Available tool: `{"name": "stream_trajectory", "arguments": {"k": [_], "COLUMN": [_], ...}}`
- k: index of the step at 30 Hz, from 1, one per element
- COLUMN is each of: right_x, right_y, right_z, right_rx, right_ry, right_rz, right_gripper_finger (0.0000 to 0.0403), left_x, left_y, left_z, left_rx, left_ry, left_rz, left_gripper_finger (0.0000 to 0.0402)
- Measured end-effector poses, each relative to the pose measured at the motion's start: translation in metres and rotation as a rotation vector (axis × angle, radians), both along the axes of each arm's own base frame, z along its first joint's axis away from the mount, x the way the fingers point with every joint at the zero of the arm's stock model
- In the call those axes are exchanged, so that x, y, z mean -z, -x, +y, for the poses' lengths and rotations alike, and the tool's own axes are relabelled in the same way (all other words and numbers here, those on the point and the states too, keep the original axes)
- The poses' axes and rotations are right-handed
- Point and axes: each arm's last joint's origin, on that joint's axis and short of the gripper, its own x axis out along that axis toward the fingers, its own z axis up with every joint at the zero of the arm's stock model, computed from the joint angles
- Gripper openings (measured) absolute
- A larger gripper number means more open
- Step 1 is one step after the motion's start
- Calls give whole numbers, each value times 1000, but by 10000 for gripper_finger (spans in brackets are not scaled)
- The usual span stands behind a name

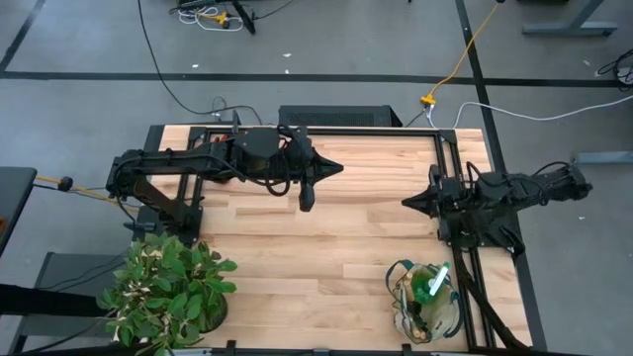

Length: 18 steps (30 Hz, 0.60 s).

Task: Pick & Place Garden tools in Gardening bag
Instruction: Put the red gloves into the white gardening bag

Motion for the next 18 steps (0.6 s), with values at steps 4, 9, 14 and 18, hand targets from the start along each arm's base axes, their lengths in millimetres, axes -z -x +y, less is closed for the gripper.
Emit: {"name": "stream_trajectory", "arguments": {"k": [4,9,14,18], "right_x": [-10,-13,-8,-5], "right_y": [0,-2,-6,-8], "right_z": [-7,-14,-19,-21], "right_rx": [29,77,122,124], "right_ry": [29,46,53,56], "right_rz": [-11,11,62,90], "right_gripper_finger": [4,2,1,1], "left_x": [0,2,11,18], "left_y": [0,0,3,5], "left_z": [3,7,13,22], "left_rx": [-7,-23,-41,-78], "left_ry": [0,-1,7,49], "left_rz": [0,19,119,190], "left_gripper_finger": [6,17,16,7]}}
